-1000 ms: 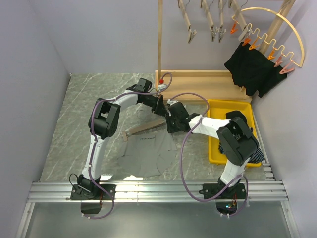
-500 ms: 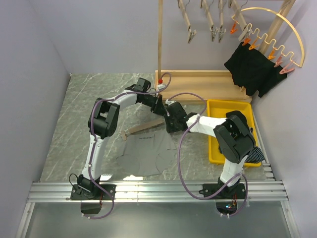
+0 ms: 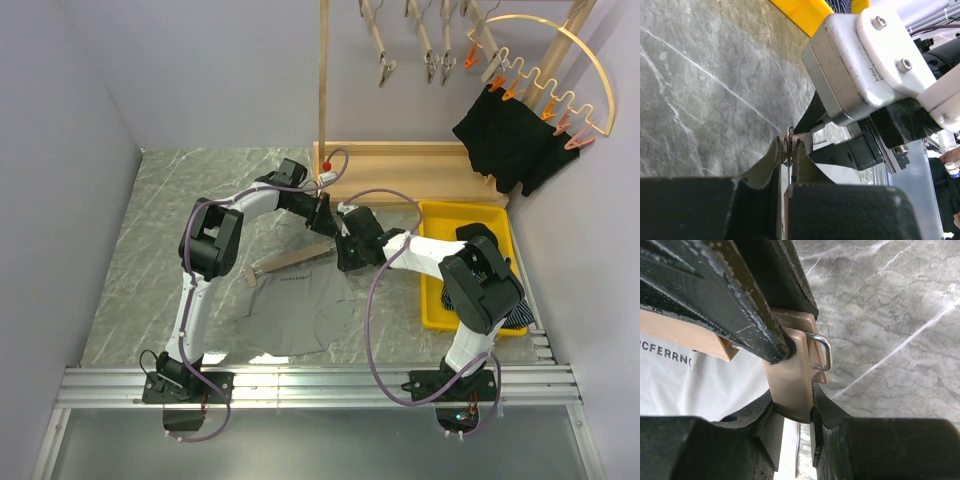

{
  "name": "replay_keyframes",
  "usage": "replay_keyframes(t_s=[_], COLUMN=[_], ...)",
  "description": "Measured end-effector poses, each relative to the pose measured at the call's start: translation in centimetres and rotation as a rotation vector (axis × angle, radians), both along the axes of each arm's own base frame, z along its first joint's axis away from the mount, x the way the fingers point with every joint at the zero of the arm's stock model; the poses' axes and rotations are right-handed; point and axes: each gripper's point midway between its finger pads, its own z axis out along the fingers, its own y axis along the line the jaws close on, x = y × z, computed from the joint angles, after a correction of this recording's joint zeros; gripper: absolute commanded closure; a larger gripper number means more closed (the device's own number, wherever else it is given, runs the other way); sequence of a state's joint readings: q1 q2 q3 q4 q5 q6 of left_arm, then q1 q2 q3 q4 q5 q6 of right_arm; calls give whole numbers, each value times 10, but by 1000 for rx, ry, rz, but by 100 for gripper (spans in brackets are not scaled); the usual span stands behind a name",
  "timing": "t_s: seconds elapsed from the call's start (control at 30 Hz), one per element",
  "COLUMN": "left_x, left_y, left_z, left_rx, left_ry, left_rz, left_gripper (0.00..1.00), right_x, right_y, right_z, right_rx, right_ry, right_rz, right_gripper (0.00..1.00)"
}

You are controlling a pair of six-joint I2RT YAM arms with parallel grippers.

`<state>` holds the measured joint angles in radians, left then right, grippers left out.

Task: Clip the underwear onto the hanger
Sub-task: Clamp the underwear onto the hanger.

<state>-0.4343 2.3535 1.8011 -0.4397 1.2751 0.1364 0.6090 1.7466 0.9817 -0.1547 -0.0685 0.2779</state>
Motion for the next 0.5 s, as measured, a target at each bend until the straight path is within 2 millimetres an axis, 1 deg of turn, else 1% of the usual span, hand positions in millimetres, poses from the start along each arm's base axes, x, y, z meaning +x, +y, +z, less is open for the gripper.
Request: replay_keyframes(t_s=[0.03,0.17,0.33,0.4,0.5], left_x=[0,-1,3,3,5], left_y=[0,0,2,3,4], left_z=[0,1,-5,-6,-6], left_rx=[-1,-7,14,16,16], left_ry=[2,4,-8,-7,-9], left_rz=[-1,-4,14,17,21], left_gripper=[100,100,100,100,100], right_x=[0,-1,-1,-2,-6], right_y=[0,0,2,0,-5], right_z=[1,5,12,17,18], right_rx=[0,-9,5,16,23], right_ry=[4,19,9,-5,-17], right_rz=[2,4,-13,-27,-48], right_gripper=[79,54,52,51,50])
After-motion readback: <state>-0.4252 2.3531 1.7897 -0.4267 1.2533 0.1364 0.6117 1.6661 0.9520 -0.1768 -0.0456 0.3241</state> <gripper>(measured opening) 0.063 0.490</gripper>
